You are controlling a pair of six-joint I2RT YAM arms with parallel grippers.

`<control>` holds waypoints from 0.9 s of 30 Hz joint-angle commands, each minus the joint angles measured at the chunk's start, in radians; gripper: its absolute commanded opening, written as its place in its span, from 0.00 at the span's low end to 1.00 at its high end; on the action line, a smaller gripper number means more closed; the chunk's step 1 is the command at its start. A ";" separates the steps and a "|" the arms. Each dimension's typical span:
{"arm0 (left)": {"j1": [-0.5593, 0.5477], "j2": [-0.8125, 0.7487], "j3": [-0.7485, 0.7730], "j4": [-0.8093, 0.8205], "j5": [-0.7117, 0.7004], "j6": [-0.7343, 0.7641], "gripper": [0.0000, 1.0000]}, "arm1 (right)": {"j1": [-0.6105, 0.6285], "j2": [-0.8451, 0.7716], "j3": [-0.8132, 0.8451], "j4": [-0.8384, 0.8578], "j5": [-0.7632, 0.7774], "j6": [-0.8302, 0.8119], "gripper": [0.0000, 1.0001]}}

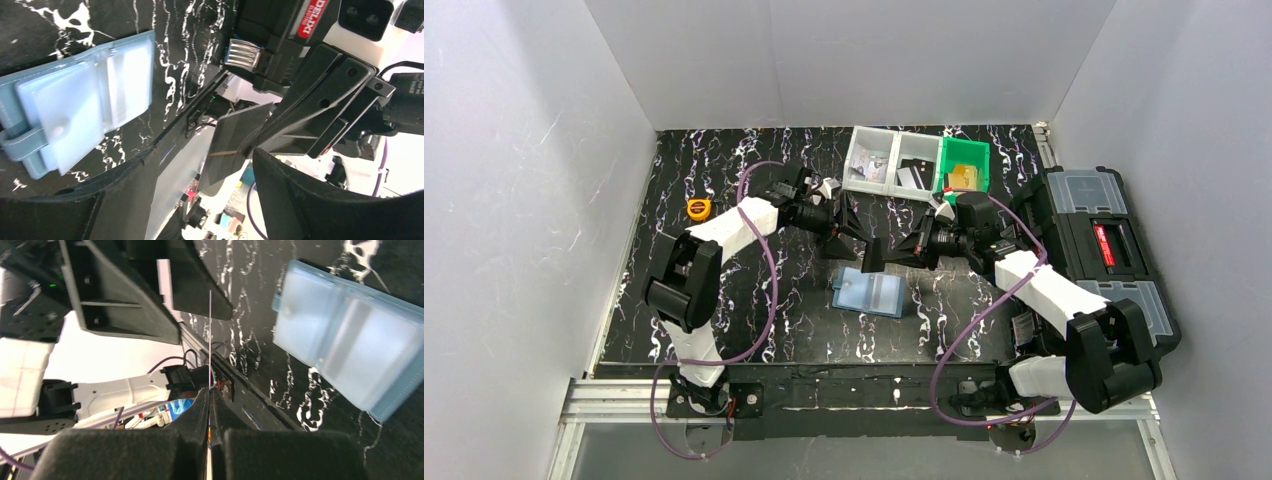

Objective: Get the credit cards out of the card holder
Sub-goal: Remove the credit card from the card holder, then place the credit card in the storage box.

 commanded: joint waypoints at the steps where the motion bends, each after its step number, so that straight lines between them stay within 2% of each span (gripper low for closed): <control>1: 0.006 -0.054 -0.048 0.182 0.128 -0.144 0.65 | -0.005 0.010 0.025 0.178 -0.107 0.100 0.01; 5: 0.009 -0.063 -0.084 0.264 0.145 -0.207 0.59 | -0.006 0.027 0.028 0.213 -0.120 0.125 0.01; 8: 0.014 -0.072 -0.111 0.343 0.156 -0.267 0.50 | -0.005 0.035 0.027 0.214 -0.123 0.126 0.01; 10: 0.014 -0.077 -0.117 0.360 0.156 -0.281 0.42 | -0.005 0.038 0.024 0.215 -0.123 0.125 0.01; 14: 0.014 -0.080 -0.130 0.406 0.158 -0.320 0.15 | -0.005 0.045 0.020 0.220 -0.124 0.126 0.01; 17: 0.014 -0.085 -0.156 0.481 0.162 -0.378 0.02 | -0.005 0.051 0.021 0.223 -0.127 0.126 0.02; 20: 0.014 -0.088 -0.192 0.621 0.162 -0.471 0.00 | -0.005 0.057 0.014 0.240 -0.129 0.132 0.31; 22: 0.014 -0.087 -0.222 0.725 0.156 -0.548 0.00 | -0.006 0.064 0.005 0.266 -0.128 0.148 0.45; 24: 0.014 -0.079 -0.251 0.858 0.153 -0.647 0.00 | -0.006 0.075 -0.001 0.305 -0.136 0.173 0.53; 27: 0.014 -0.055 -0.281 1.034 0.146 -0.790 0.00 | -0.007 0.093 -0.013 0.378 -0.147 0.225 0.54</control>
